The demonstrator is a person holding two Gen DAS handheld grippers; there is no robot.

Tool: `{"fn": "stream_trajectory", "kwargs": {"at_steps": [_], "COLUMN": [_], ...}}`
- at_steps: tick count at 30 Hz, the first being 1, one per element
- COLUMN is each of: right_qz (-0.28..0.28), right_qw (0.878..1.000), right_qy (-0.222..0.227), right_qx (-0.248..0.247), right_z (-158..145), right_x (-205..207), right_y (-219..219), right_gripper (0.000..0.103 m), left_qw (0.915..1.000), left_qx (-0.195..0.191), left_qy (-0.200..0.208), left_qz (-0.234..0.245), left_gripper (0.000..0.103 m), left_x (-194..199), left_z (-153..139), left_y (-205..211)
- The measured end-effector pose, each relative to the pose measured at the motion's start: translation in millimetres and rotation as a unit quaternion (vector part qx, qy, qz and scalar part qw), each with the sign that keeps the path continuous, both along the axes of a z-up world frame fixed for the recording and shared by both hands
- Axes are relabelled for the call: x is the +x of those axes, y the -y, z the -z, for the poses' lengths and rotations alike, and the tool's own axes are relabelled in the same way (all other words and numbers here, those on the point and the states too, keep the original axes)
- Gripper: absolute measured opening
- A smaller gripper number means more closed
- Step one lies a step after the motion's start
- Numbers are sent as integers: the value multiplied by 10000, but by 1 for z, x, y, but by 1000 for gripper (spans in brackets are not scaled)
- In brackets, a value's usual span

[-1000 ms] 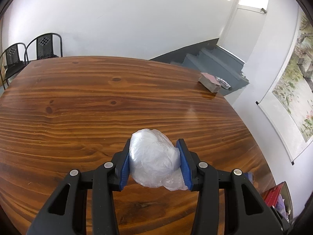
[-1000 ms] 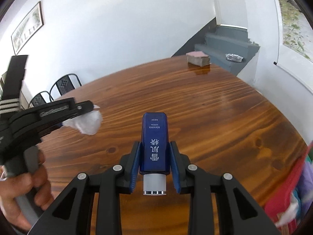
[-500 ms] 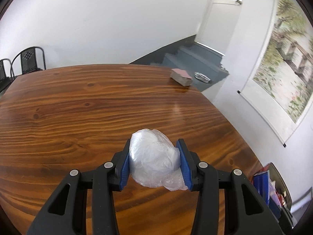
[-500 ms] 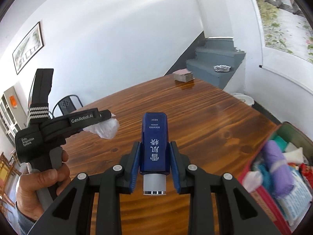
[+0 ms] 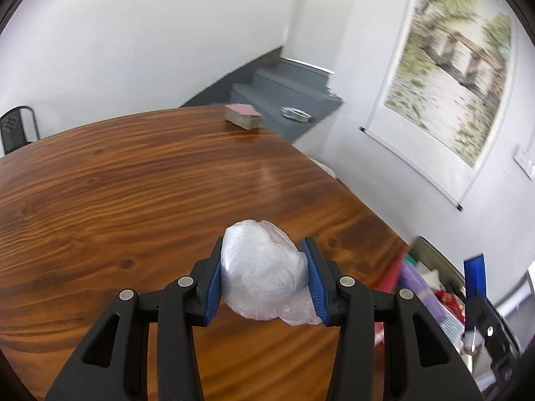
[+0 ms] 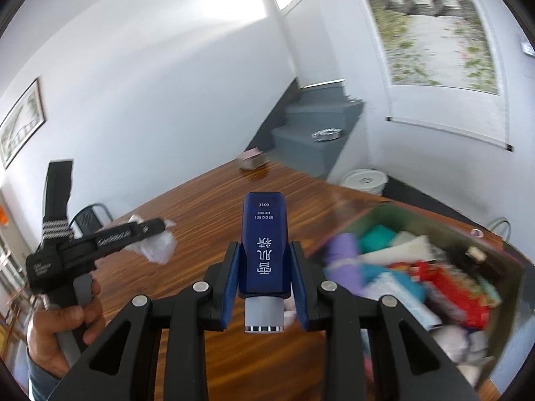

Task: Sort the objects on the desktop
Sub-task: 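Carry the white bag and blue bottle into the red tin and release both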

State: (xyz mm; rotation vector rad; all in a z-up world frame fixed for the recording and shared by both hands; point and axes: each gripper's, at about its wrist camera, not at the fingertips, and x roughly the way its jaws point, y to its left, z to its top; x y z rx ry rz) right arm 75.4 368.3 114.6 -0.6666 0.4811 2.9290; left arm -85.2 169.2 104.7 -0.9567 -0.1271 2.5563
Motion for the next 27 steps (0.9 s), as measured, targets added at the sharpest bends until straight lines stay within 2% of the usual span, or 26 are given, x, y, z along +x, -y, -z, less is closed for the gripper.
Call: {"fn": "stream_trajectory", "kwargs": {"at_steps": [7, 15, 23, 26, 27], "right_qz": [440, 702, 713, 689, 667], "right_qw": [9989, 9972, 9968, 9970, 9971], "right_qy": [37, 40, 103, 173, 214], "right_qx": [-161, -235, -335, -298, -309], "right_z": [7, 14, 21, 24, 25], "right_x": [26, 55, 61, 57, 56], "right_y": [-52, -86, -103, -106, -106], "right_gripper": [32, 32, 32, 32, 33], "left_qw": [9976, 9897, 9844, 9829, 9821], "left_qx": [-77, -8, -164, -270, -278], "left_qy": [-31, 7, -1, 57, 97], "left_qz": [694, 1432, 1751, 1821, 1861], "left_gripper": [47, 47, 48, 52, 57], "left_x": [28, 54, 58, 59, 58], "left_z": [-1, -2, 2, 7, 9], "left_y": [-61, -129, -178, -193, -196]}}
